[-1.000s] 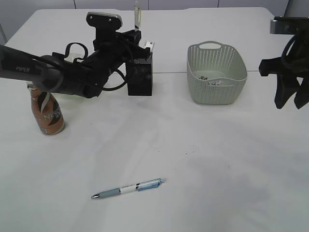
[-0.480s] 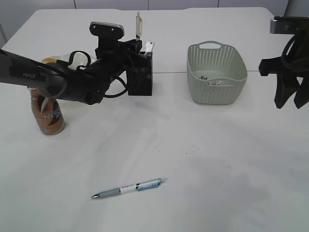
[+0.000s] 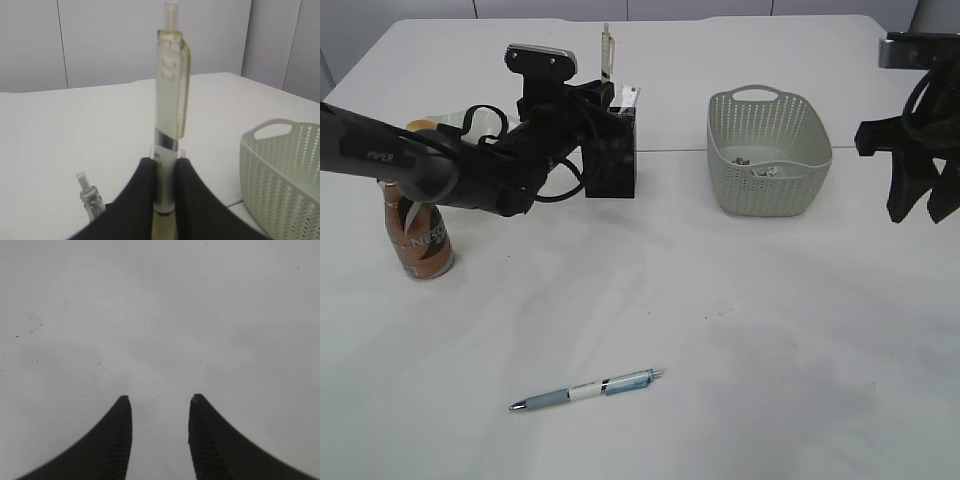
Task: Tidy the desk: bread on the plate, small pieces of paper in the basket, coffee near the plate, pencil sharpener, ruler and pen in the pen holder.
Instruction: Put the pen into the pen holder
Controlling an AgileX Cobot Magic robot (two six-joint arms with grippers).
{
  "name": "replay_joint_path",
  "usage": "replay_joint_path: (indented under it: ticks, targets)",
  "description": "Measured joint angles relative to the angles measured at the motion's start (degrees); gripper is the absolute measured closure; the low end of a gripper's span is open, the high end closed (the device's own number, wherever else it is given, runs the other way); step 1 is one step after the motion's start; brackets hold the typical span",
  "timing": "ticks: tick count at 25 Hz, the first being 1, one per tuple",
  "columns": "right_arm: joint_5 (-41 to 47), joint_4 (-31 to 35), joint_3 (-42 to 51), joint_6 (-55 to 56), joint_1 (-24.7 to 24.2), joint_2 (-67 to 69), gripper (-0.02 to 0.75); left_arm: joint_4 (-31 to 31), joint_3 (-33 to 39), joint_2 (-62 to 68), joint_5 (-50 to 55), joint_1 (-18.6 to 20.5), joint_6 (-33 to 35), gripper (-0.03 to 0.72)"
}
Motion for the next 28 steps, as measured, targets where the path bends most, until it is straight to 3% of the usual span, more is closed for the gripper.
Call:
replay_joint_path:
  ticks: [10,19,28]
  targets:
    - [-0.3,0.0,0.0,0.0,0.0,0.0,0.455,0.4,0.0,0.0,-0.1,0.0,-0.9,0.608]
    - [-0.3,0.0,0.0,0.0,0.0,0.0,0.455,0.4,0.0,0.0,-0.7,0.0,-1.3,0.426]
    - [-0.4,0.0,0.0,0.0,0.0,0.0,0.455,1.6,0.0,-1.2,-1.9,0.0,-1.5,0.409]
